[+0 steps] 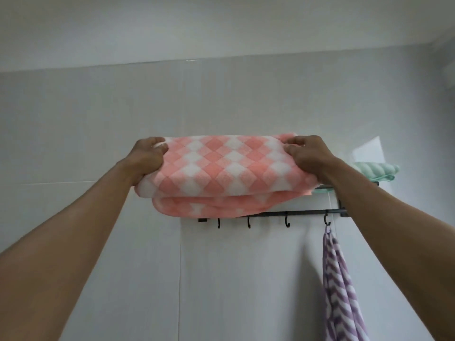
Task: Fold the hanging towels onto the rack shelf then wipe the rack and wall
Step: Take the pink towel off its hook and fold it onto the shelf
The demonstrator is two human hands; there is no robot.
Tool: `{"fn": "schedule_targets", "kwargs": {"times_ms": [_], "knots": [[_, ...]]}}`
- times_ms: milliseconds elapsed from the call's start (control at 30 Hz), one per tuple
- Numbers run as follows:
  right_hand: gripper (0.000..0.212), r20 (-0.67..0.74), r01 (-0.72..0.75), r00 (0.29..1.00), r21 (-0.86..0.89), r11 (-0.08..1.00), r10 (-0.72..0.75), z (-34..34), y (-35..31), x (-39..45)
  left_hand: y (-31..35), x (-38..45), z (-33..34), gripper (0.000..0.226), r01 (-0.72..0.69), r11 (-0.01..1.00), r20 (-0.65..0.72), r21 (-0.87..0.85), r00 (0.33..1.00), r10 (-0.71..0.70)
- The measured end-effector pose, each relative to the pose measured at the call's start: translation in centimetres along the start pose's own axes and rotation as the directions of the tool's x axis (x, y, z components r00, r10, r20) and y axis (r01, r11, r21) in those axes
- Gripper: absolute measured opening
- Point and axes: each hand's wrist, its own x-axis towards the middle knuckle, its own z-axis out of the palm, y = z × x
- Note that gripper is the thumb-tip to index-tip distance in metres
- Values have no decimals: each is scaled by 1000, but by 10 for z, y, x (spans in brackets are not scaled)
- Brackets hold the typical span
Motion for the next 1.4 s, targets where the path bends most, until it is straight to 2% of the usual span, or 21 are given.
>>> {"fn": "schedule_targets", "kwargs": {"times_ms": [233, 367, 500, 567, 700, 800, 867, 967, 1100, 1133, 1267, 1400], "knots": [[14, -27, 44, 999, 82, 996, -42, 28, 6, 71, -11, 74, 15, 34, -28, 999, -26, -30, 999, 28], [17, -23, 29, 999, 126, 992, -26, 40, 9, 118, -1, 114, 29, 22, -55, 997, -23, -50, 998, 54], [19, -15, 7, 1000, 126, 992, -5, 59, 23, 160, -10, 151, 39, 33, -21, 1000, -17, -13, 1000, 21], [18, -2, -52, 999, 107, 993, 53, 68, 37, 179, -19, 164, 49, 32, -10, 1000, 3, 11, 1000, 10], [25, 123, -220, 967, -40, 975, 223, 82, 61, 188, -45, 176, 67, 26, 83, 984, 106, 160, 989, -101], [19, 197, -240, 940, -206, 949, 280, 85, 67, 187, -60, 177, 71, 23, 111, 923, 197, 368, 961, -194], [17, 224, -262, 920, -258, 930, 322, 83, 67, 190, -62, 179, 71, 24, 55, 847, 248, 528, 944, -216], [19, 262, -280, 903, -243, 928, 341, 81, 62, 197, -54, 180, 69, 17, -73, 724, 299, 686, 935, -189], [15, 270, -241, 898, -357, 902, 347, 86, 59, 197, -57, 185, 68, 19, -193, 522, 344, 831, 915, -210], [15, 276, -231, 895, -388, 892, 351, 88, 60, 197, -63, 188, 69, 20, -192, 502, 342, 843, 912, -226], [18, 255, -222, 894, -461, 859, 368, 92, 59, 194, -72, 188, 70, 19, -221, 494, 382, 841, 889, -252], [27, 280, -101, 903, -599, 794, 326, 95, 50, 185, -72, 189, 71, 11, -157, 605, 384, 781, 884, -266]]}}
